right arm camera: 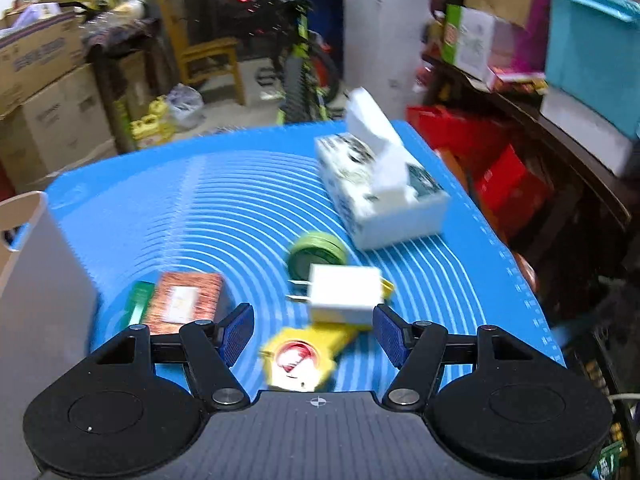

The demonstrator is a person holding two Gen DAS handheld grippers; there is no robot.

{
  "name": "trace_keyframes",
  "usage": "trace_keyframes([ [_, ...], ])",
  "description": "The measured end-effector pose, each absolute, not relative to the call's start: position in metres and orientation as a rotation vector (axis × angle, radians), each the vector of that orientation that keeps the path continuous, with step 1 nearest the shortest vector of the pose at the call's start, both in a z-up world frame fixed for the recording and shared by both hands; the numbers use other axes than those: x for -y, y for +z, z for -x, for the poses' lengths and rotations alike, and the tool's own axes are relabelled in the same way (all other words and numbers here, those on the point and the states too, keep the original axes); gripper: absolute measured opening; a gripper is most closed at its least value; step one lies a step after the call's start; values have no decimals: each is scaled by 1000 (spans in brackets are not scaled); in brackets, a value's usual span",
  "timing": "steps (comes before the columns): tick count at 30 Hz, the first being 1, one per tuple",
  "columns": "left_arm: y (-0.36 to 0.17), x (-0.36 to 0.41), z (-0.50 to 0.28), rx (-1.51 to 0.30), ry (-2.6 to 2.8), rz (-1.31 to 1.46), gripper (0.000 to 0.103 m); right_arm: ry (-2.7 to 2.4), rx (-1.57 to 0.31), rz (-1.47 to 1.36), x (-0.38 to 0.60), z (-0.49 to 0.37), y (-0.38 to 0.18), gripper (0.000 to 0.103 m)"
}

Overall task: Organize rigid objects
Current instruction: 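Move the right gripper back toward the remaining objects on the mat, then grasp the white charger plug with the right gripper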

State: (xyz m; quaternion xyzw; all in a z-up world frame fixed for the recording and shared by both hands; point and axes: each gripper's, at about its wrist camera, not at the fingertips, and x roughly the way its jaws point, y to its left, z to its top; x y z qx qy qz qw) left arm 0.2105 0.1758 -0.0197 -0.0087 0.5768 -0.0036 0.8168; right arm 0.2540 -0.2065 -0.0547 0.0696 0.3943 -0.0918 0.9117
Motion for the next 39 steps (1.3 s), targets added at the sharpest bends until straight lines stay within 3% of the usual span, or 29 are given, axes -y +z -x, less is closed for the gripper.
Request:
trace_keyframes([
  [21,-20,-176,-210,-1230,-4,12,4,-233,-738,-160,211,-280,-88,76],
  [23,-20,-176,-210,-1230,-4,12,4,-245,-738,-135,208,-282,-90,75],
  [25,-20,-175,-210,-1230,-5,13,4,-250,-737,-112,205,-282,-91,66],
  [39,-19,-175,-210,-1233,-4,24,4,-208,-676,23,183,-264,-51,65],
])
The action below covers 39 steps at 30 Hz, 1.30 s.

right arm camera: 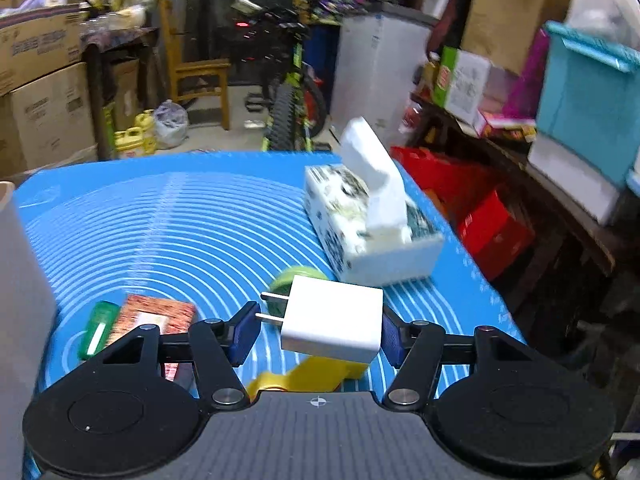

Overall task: Organize rigid objects
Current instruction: 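Grasp the white charger plug with the right gripper, then carry the white charger into the bin and open the right gripper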

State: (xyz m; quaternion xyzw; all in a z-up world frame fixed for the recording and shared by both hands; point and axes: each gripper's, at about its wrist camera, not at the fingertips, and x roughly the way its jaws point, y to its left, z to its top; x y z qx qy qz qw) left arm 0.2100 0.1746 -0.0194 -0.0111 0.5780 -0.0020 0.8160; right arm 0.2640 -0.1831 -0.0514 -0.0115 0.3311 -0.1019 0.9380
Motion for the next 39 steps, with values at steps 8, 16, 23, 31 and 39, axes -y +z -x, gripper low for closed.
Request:
trace_keyframes([
  [8,-20,-175,-210,-1233,-4,24,4,-82,-551,49,146,-239,-3,65],
  [16,-20,-175,-210,-1233,-5,22,4,83,-487,55,88,-227,32,65],
  [23,-20,-175,-210,-1232,-4,21,4,238,-500,93,31,-229,48,65],
  [31,-20,-176,-210,-1232,-4,17,4,328,-593,160,-23,-234,37,65],
  [39,-19,-175,-210,-1232,-3,12,4,362,-729,213,-52,-239,9,65],
])
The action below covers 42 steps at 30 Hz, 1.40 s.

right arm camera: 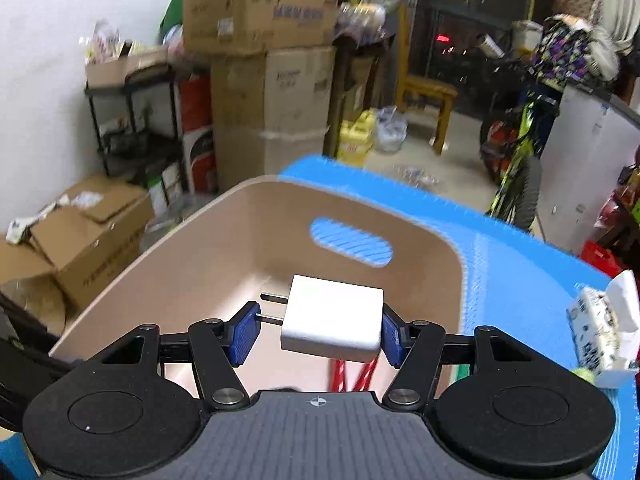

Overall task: Organize rigid objects
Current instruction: 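Carry the white charger into the bin and open the right gripper, then move the right gripper to the yellow toy and grasp it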

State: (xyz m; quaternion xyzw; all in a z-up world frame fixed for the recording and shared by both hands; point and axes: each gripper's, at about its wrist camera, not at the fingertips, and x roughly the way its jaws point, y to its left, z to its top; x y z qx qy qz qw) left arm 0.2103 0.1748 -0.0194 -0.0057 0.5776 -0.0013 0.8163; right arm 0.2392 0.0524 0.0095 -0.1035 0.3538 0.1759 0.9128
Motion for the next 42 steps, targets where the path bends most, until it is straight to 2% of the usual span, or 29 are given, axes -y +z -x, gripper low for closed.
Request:
trace_keyframes([
  [19,-18,-174,-212,-1232,-1,7,4,363,-991,304,-81,-250,-30,64],
  [22,-18,-174,-212,-1232,-1,7,4,351,-1012,283,-77,-252,-29,70],
  [27,-18,-174,-212,-1232,1,5,4,350,-978,245,-67,-251,-18,76],
  [42,-18,-173,-212,-1231,1,6,4,203,-774,70,27,-235,45,80],
])
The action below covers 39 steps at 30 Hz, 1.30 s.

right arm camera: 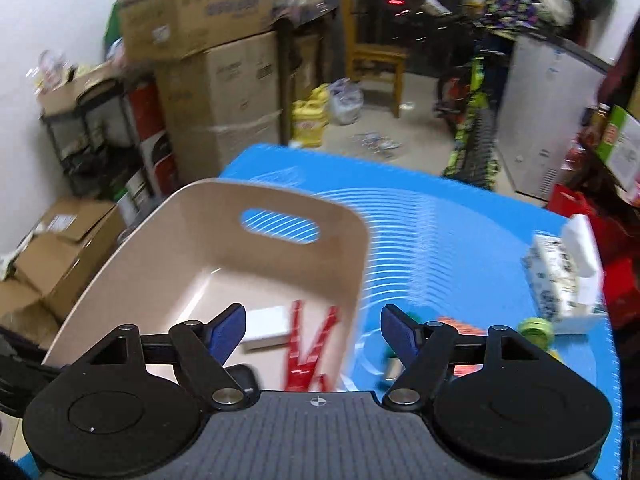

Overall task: Organize rigid objects
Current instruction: 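Move the right gripper to the yellow toy and grasp it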

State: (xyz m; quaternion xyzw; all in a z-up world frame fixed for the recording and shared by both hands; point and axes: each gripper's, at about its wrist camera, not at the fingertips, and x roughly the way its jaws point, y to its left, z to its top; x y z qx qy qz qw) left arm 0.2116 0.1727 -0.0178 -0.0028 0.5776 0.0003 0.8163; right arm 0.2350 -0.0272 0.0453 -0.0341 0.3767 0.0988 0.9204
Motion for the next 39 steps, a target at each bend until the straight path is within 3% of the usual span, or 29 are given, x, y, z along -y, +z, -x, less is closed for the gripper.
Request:
trace_keyframes([
  [8,-18,-173,-211,-1231,1,6,4,30,-759,27,98,-243,33,82],
  [16,-18,-173,-211,-1231,1,6,4,-129,-830,-28,154,-249,-20,83],
  [32,-18,-173,-211,-1231,1,6,4,-218,-908,-113,185,-269,-87,82],
  [35,-18,-173,-211,-1231,0,6,4,-221,-899,-109,181,-272,-92,81],
  [39,-18,-173,-211,-1232,1,6,4,-240,-887,-126,180,-271,-95,64],
])
